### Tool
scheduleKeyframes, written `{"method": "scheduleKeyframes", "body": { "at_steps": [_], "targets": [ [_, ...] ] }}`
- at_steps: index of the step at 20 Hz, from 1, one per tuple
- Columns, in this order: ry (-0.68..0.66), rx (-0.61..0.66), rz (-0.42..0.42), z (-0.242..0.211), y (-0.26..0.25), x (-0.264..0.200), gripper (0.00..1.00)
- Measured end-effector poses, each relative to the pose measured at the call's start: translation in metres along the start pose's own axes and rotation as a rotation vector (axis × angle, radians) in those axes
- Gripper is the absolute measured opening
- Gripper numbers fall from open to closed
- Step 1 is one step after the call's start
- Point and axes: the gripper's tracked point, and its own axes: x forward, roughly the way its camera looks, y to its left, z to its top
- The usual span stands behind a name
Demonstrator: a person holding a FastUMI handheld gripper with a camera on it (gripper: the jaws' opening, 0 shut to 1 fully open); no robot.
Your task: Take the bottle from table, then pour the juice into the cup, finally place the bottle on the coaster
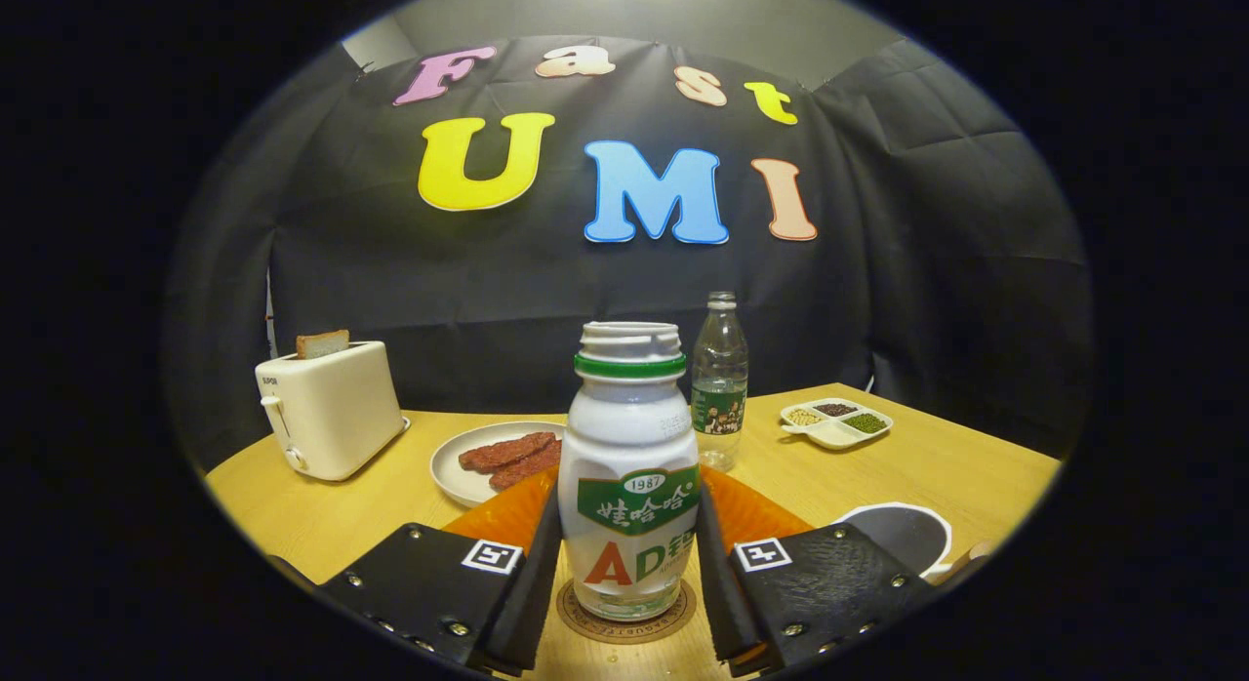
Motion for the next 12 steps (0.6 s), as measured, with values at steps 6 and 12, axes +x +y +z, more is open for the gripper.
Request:
{"method": "scheduleKeyframes", "body": {
  "at_steps": [6,12],
  "targets": [
    [-0.020,-0.020,0.007,-0.001,-0.002,-0.005,0.66],
    [-0.079,-0.025,0.011,0.017,-0.003,-0.015,0.97]
  ]
}}
